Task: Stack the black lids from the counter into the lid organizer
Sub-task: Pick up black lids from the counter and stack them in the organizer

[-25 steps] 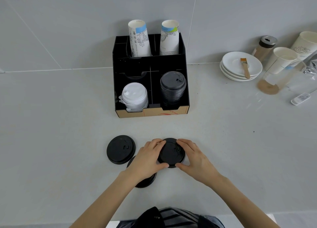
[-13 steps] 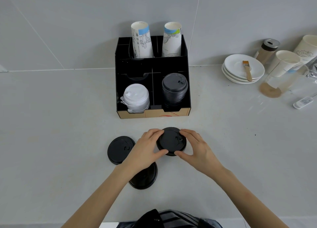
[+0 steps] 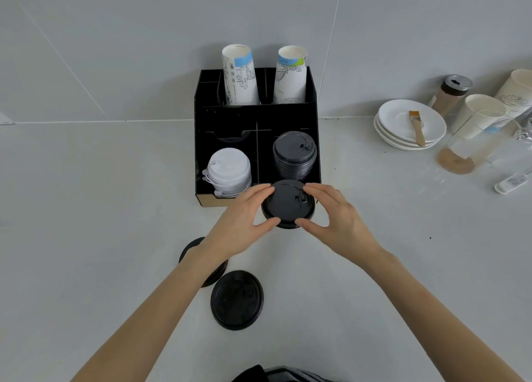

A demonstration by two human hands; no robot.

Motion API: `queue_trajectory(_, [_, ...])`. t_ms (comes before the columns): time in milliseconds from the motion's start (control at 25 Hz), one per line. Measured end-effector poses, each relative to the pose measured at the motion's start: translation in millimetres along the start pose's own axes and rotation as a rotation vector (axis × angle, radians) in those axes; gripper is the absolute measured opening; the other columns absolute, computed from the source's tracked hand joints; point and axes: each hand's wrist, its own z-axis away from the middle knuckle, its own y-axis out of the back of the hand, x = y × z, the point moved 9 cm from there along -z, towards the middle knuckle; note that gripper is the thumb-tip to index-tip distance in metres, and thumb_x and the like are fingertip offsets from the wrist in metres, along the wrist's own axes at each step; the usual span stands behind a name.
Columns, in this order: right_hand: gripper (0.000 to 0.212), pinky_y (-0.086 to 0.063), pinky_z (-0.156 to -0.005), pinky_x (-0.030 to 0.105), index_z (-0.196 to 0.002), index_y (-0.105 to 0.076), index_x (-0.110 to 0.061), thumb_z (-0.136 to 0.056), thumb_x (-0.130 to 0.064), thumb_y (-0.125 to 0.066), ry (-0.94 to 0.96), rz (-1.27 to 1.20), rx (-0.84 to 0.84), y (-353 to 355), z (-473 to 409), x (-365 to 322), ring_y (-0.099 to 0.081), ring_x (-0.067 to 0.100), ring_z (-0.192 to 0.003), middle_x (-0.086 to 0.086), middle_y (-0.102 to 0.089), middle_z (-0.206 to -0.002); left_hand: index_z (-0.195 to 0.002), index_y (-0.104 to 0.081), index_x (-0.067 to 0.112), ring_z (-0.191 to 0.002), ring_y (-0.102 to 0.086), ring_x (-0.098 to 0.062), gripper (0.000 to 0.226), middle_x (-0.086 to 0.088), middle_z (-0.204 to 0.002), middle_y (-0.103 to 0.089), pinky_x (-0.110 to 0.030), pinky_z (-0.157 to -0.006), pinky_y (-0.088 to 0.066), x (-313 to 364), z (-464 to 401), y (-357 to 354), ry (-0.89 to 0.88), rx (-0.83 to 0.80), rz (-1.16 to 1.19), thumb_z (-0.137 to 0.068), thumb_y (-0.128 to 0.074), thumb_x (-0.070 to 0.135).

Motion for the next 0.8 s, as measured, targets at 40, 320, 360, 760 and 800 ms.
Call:
queue_trajectory(40, [0.055, -0.028, -0.100, 0.019, -0.125, -0.044, -0.011, -0.077, -0.023, -0.067, -0.001, 0.003, 0.012, 3.3, -5.1, -0.8, -0.043, 0.018, -0.122, 0.005, -0.048, -0.132, -0.134, -0.032, 0.016, -0.132, -0.030, -0.012, 0.055, 0.001, -0.145, -0.033, -0.016, -0.103, -0.018, 0.8, -5.1, 3.5, -0.003, 0.008, -0.003, -0.085, -0.056, 0.025])
queue_trajectory(320, [0.054, -0.029, -0.100, 0.023, -0.125, -0.044, -0.008, -0.078, -0.021, -0.066, -0.030, 0.000, 0.081, 19.3, -39.8, 0.2, -0.041, 0.022, -0.123, 0.007, -0.048, -0.133, -0.134, -0.030, 0.013, -0.134, -0.029, -0.017, 0.058, -0.003, -0.147, -0.030, -0.021, -0.106, -0.020, 7.5, -45.4, 20.0, -0.009, 0.029, -0.030, -0.084, -0.057, 0.023])
queue_trajectory(360, [0.054, -0.029, -0.101, 0.023, -0.125, -0.044, -0.008, -0.078, -0.021, -0.066, -0.037, 0.000, 0.088, 20.4, -44.8, 2.0, -0.041, 0.022, -0.123, 0.007, -0.048, -0.133, -0.134, -0.030, 0.013, -0.134, -0.029, -0.017, 0.060, -0.003, -0.146, -0.030, -0.022, -0.106, -0.020, 7.3, -51.7, 21.2, -0.011, 0.026, -0.036, -0.083, -0.058, 0.024])
queue_trajectory(760, [0.052, -0.034, -0.102, 0.035, -0.123, -0.045, -0.007, -0.078, -0.023, -0.066, -0.107, 0.032, 0.144, 27.3, -89.5, 19.3, -0.043, 0.027, -0.121, 0.011, -0.048, -0.133, -0.134, -0.030, 0.011, -0.133, -0.033, -0.020, 0.059, -0.007, -0.145, -0.033, -0.031, -0.109, -0.028, 0.5, -104.8, 31.3, -0.019, 0.034, -0.106, -0.084, -0.058, 0.025])
queue_trajectory(800, [0.052, -0.036, -0.103, 0.039, -0.123, -0.045, -0.007, -0.078, -0.023, -0.066, -0.113, 0.039, 0.152, 27.0, -92.9, 20.8, -0.043, 0.028, -0.120, 0.012, -0.048, -0.132, -0.134, -0.030, 0.011, -0.133, -0.032, -0.021, 0.059, -0.007, -0.146, -0.033, -0.033, -0.110, -0.028, -1.0, -108.7, 30.2, -0.018, 0.031, -0.111, -0.084, -0.057, 0.025])
